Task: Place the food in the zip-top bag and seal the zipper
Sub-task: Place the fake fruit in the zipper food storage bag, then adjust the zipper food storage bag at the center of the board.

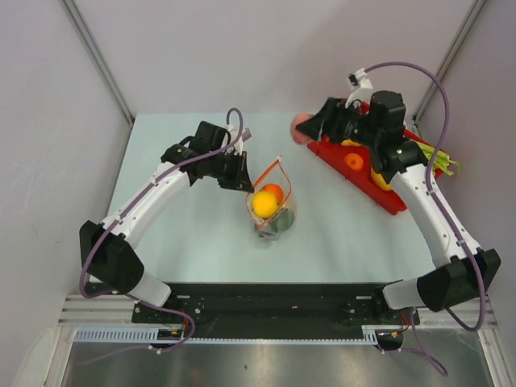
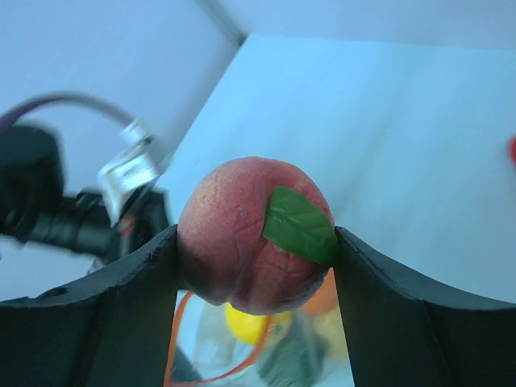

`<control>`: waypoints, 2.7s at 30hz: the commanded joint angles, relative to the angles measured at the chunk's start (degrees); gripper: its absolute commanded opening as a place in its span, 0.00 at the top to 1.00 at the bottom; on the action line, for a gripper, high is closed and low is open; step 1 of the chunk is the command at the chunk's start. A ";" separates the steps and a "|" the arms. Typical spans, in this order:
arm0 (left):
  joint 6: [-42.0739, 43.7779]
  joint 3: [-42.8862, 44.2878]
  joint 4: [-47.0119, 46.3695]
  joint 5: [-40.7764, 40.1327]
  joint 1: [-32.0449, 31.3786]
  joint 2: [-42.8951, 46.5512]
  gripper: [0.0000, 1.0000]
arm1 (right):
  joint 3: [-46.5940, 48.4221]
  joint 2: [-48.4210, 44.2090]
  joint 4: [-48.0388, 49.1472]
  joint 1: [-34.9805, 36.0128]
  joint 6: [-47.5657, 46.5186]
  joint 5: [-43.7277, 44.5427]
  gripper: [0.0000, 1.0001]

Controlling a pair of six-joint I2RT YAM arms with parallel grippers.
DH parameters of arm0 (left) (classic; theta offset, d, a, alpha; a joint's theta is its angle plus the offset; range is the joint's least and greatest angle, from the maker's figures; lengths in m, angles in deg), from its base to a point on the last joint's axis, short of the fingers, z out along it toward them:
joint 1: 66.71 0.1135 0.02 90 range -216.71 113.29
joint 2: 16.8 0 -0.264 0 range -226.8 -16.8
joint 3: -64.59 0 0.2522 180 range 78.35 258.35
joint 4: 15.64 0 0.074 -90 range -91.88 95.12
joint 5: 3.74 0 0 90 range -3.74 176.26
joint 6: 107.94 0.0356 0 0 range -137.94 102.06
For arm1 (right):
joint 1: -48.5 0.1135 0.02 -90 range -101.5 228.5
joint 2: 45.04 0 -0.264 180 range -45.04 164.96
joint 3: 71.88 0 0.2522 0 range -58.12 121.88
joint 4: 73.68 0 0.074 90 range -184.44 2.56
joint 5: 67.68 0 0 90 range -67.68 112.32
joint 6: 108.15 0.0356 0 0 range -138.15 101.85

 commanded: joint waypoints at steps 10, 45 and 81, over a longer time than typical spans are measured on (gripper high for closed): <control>-0.26 4.35 -0.01 1.45 -1.78 1.00 1.00 | -8.21 -4.73 -12.37 18.99 -16.43 5.04 0.52; 2.47 1.80 -1.06 0.48 -4.24 4.52 1.00 | -9.62 -3.58 -28.02 16.03 -23.67 5.34 0.37; 17.85 12.35 4.91 5.22 -11.19 -3.83 1.00 | -15.25 -18.52 -28.28 -5.46 -21.70 -16.17 0.23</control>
